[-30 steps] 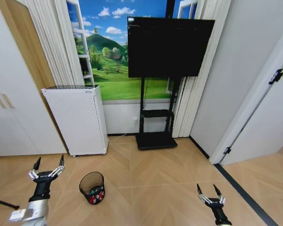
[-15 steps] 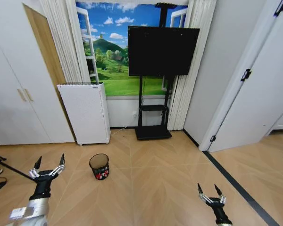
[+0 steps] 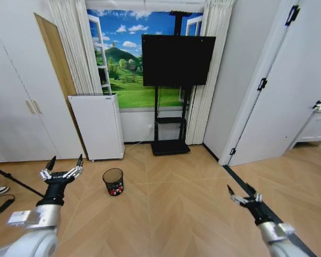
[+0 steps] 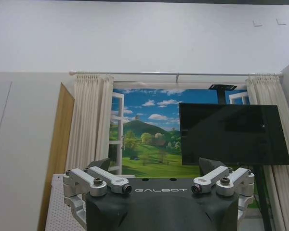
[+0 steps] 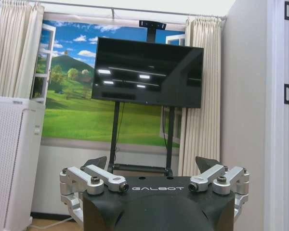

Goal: Pick up the trash bin and place the garbage on the floor into it.

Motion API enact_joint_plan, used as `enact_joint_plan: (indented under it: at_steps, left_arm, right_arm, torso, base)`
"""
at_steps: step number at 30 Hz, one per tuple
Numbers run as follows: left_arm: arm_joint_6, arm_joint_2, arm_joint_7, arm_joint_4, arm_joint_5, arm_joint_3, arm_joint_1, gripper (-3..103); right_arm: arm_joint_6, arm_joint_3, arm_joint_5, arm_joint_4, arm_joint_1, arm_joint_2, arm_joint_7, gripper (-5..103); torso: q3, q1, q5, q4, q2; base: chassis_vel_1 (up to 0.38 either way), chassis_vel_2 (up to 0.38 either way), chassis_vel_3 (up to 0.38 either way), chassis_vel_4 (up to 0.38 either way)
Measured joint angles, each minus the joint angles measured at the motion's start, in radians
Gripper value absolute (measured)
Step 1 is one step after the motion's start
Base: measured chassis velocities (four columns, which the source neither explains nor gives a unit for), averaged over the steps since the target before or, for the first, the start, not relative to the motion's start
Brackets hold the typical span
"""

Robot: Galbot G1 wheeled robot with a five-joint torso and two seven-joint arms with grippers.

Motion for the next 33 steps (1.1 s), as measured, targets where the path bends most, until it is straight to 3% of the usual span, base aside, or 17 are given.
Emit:
enact_joint_plan:
  at_steps: [3, 13, 21, 33]
  left_arm:
    - [0.041, 0.042, -0.034, -0.019, -0.057, -0.001, 0.000, 100]
    - [0.079, 0.090, -0.065, -0.005, -0.116, 0.033, -0.039, 100]
    - [0.092, 0.080, -0.076, 0.087, -0.113, 0.079, -0.061, 100]
    - [0.092, 0.047, -0.073, 0.200, -0.079, 0.083, -0.048, 100]
  right_arm:
    - [-0.043, 0.017, 0.011, 0.038, -0.007, -0.029, 0.023, 100]
    - [-0.087, 0.008, 0.015, 0.043, 0.024, -0.018, 0.060, 100]
    - [-0.094, 0.012, -0.004, 0.024, 0.025, 0.006, 0.061, 100]
    - [-0.049, 0.047, -0.013, 0.006, 0.013, -0.003, 0.060, 100]
  torso:
    - [0.000, 0.000, -0.0010, -0.0002, 0.000]
    - [-0.001, -0.001, -0.0002, -0.0006, 0.000]
    - [0.000, -0.001, -0.0004, -0.0006, 0.000]
    - [-0.001, -0.001, -0.0005, -0.0005, 0.000]
  base:
    - [-0.040, 0.064, 0.036, -0.027]
    - [0.000, 0.000, 0.000, 0.000]
    - [0.000, 0.000, 0.000, 0.000]
    - [0.000, 0.000, 0.000, 0.000]
